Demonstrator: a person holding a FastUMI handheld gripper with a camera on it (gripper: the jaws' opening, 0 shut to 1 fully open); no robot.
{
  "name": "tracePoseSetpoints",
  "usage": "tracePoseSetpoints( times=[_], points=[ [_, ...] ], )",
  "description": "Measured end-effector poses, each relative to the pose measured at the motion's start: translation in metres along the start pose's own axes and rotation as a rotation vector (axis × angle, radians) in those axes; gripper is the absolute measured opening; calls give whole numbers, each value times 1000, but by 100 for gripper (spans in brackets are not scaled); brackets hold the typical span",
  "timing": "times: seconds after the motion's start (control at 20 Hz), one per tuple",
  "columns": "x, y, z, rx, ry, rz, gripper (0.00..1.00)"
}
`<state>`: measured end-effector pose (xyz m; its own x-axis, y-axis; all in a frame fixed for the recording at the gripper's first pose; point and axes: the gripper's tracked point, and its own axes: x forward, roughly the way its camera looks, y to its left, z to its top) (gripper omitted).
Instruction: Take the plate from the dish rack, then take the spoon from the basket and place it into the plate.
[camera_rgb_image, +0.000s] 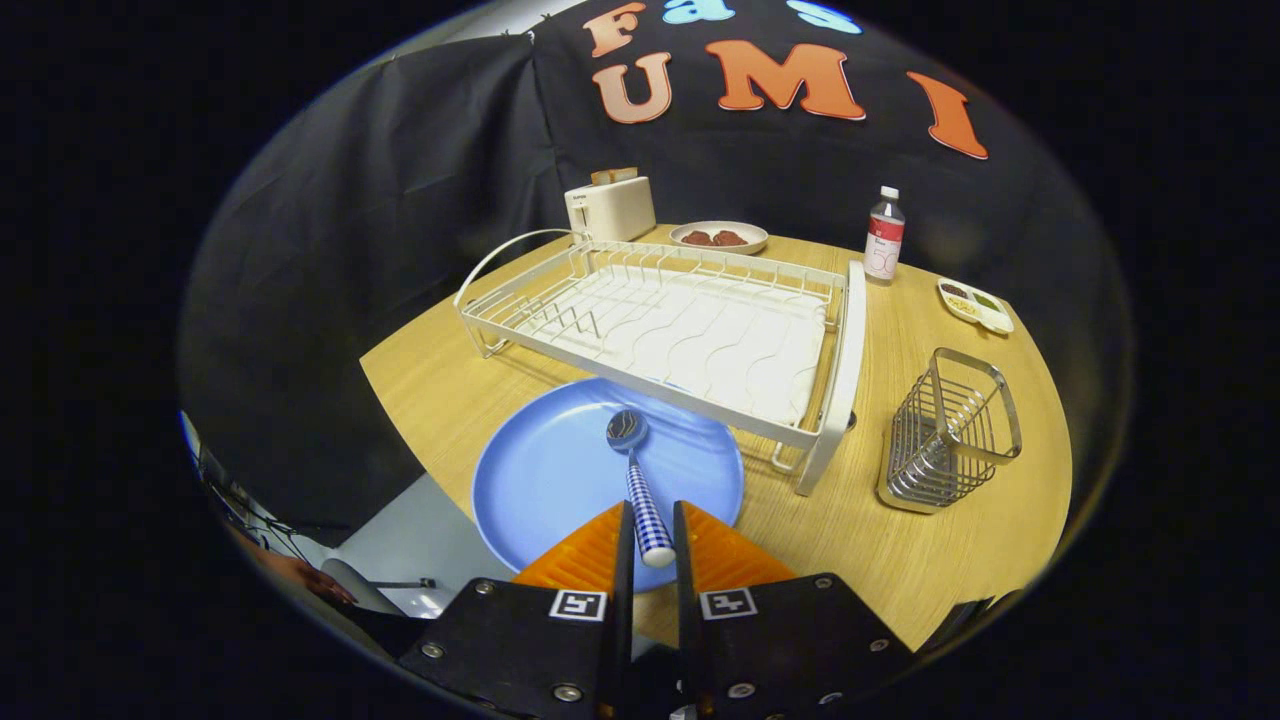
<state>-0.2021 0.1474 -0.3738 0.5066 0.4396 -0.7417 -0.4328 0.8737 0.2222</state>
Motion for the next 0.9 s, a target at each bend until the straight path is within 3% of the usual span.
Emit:
tracePoseSetpoints(
  times=[0.3,0.65,0.9],
  points=[
    [-17,-18,15,19,-27,-49,26],
    [-77,-60,120,23,-275,-157,47],
    [-128,-84,191,30,-450,-234,68]
  ],
)
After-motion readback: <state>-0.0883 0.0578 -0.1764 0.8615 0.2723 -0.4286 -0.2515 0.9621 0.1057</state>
